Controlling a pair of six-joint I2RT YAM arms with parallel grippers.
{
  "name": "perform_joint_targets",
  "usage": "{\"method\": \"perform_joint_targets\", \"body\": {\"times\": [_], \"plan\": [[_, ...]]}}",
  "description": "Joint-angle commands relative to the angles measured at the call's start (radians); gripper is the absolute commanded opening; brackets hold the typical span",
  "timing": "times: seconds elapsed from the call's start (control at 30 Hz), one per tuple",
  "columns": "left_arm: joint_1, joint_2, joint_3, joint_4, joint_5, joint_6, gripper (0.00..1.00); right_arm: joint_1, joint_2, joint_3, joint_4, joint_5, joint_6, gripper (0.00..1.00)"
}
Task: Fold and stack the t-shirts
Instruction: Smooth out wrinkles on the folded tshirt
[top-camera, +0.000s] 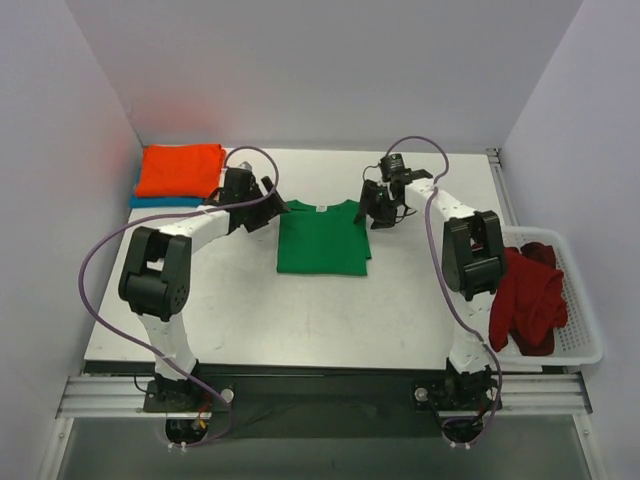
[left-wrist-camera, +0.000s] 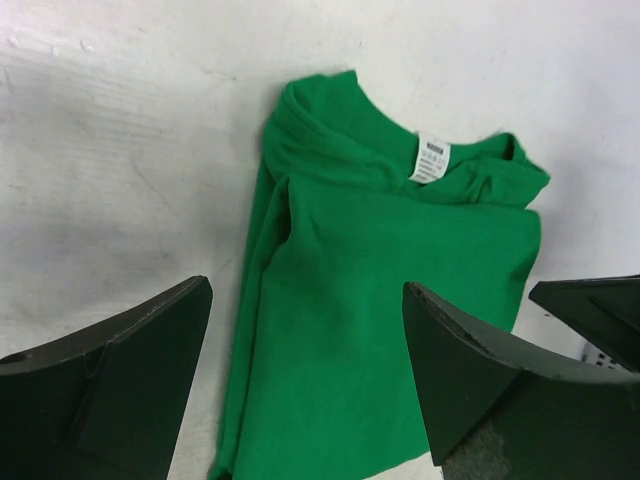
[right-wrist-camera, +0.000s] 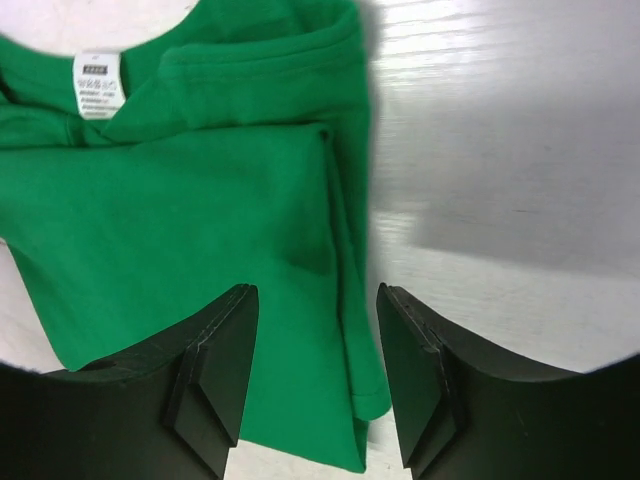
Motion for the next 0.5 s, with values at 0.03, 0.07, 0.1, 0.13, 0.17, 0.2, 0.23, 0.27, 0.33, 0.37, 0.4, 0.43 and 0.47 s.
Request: {"method": "perform_joint_targets", "body": {"times": [0.03,0.07,0.1,0.13,0.17,0.2,0.23,0.27,0.33,0.37,0.4,0.43,0.47], "plan": [[-0.013,0.030,0.035,-0.047,-0.050,0.099,0.87,0.014,0.016,0.029,0.003,0.053,-0.065,0.51],[-0.020,0.045,0.055,-0.080,-0.050,0.108,0.85,0.015,0.036,0.035,0.003,0.048,-0.067,0.51],[-0.024,0.068,0.080,-0.099,-0.061,0.116,0.84,0.015,0.044,0.038,0.002,0.042,-0.067,0.51],[-0.041,0.078,0.082,-0.107,-0.076,0.121,0.84,0.025,0.050,0.035,0.003,0.045,-0.065,0.51],[-0.047,0.082,0.077,-0.108,-0.082,0.119,0.83,0.028,0.056,0.030,0.002,0.056,-0.056,0.51],[-0.055,0.082,0.054,-0.104,-0.085,0.113,0.83,0.034,0.061,0.026,-0.001,0.068,-0.054,0.51],[-0.067,0.081,0.037,-0.093,-0.087,0.096,0.82,0.035,0.064,0.021,-0.003,0.080,-0.050,0.51],[-0.078,0.078,0.025,-0.078,-0.087,0.086,0.81,0.040,0.070,0.007,-0.003,0.079,-0.045,0.50],[-0.104,0.062,-0.024,-0.065,-0.094,0.055,0.76,0.045,0.072,-0.011,-0.003,0.067,-0.030,0.45],[-0.115,0.053,-0.049,-0.049,-0.096,0.044,0.74,0.057,0.061,-0.048,0.006,0.065,-0.025,0.41],[-0.125,0.030,-0.070,-0.036,-0.095,0.033,0.73,0.063,0.050,-0.068,0.011,0.066,-0.018,0.41],[-0.141,0.015,-0.125,-0.023,-0.096,0.014,0.71,0.071,0.038,-0.095,0.018,0.071,-0.011,0.40],[-0.165,0.001,-0.150,-0.009,-0.101,0.001,0.69,0.084,0.009,-0.123,0.038,0.068,-0.004,0.35]]}}
